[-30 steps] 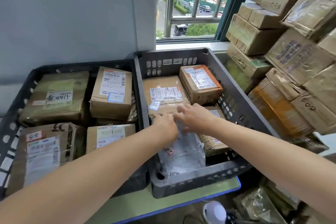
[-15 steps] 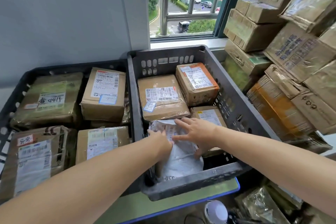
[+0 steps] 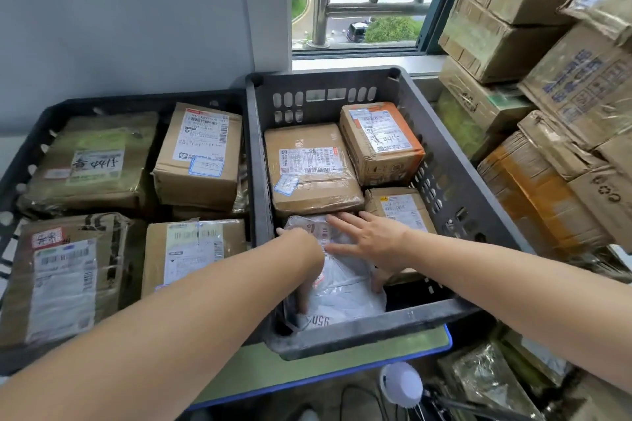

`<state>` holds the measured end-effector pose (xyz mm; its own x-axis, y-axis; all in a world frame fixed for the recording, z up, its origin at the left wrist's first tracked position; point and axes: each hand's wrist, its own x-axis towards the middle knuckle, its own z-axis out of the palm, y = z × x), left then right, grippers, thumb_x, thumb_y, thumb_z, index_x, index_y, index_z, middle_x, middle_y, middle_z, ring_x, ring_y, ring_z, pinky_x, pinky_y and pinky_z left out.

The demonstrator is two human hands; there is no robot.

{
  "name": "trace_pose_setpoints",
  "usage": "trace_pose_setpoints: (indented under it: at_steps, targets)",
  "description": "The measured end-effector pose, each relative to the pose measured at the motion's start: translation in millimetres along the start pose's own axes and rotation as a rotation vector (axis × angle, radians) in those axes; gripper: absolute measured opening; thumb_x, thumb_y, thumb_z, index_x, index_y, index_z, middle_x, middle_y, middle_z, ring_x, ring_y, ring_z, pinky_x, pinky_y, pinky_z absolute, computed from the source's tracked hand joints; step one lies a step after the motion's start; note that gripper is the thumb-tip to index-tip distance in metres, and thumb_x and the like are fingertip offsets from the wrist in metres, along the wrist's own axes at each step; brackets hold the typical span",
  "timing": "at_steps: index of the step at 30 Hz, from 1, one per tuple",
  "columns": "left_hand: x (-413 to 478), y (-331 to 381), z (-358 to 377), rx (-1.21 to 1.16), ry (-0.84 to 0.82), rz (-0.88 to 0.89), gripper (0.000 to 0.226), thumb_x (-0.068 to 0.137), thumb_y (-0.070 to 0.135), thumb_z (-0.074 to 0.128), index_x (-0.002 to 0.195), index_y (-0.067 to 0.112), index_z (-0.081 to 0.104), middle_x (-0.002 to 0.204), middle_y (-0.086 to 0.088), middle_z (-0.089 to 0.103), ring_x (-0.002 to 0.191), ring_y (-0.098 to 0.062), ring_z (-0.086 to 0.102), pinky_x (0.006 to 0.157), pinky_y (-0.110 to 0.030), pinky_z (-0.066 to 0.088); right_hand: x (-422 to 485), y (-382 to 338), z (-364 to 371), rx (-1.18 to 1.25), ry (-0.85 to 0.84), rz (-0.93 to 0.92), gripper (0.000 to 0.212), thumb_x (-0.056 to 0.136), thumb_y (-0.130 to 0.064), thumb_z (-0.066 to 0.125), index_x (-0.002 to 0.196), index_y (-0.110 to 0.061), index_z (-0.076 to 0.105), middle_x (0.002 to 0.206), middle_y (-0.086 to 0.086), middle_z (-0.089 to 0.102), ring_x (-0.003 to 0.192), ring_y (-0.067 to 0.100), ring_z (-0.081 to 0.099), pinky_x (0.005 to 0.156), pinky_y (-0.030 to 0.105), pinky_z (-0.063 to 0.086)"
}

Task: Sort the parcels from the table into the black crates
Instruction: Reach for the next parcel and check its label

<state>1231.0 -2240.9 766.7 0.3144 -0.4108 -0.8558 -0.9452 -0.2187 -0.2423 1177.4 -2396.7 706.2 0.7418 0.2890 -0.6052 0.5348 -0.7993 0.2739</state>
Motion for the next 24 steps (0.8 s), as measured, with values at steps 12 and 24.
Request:
trace_pose_setpoints:
  at_steps: [12,24]
  targets:
    - [-11,-48,-10,-0.073,0.319,-0.115,0.114,0.069,0.085,0.058,0.155,0.018,0.025,0.159,-0.008,0.028,0.146,-0.032,0.026,0.107,-0.053,0.040,-15,10,-20,0.235,0.134,0.077,0.104,0.080,-0.070,0.062,0.157,-0.040,-0.001,0.166,0.002,-0.009,0.153,0.023,0.001,0.124,0.045,0.010]
    - [-75,-77,25,-0.067,0.731,-0.257,0.104,0.083,0.084,0.037,0.159,0.019,0.007,0.166,-0.010,0.000,0.152,-0.033,-0.006,0.118,-0.060,0.011,-41,-3,-105,0.232,0.246,0.450,0.097,0.086,-0.076,0.045,0.157,-0.034,-0.005,0.167,0.000,-0.003,0.153,0.023,0.002,0.121,0.052,0.009]
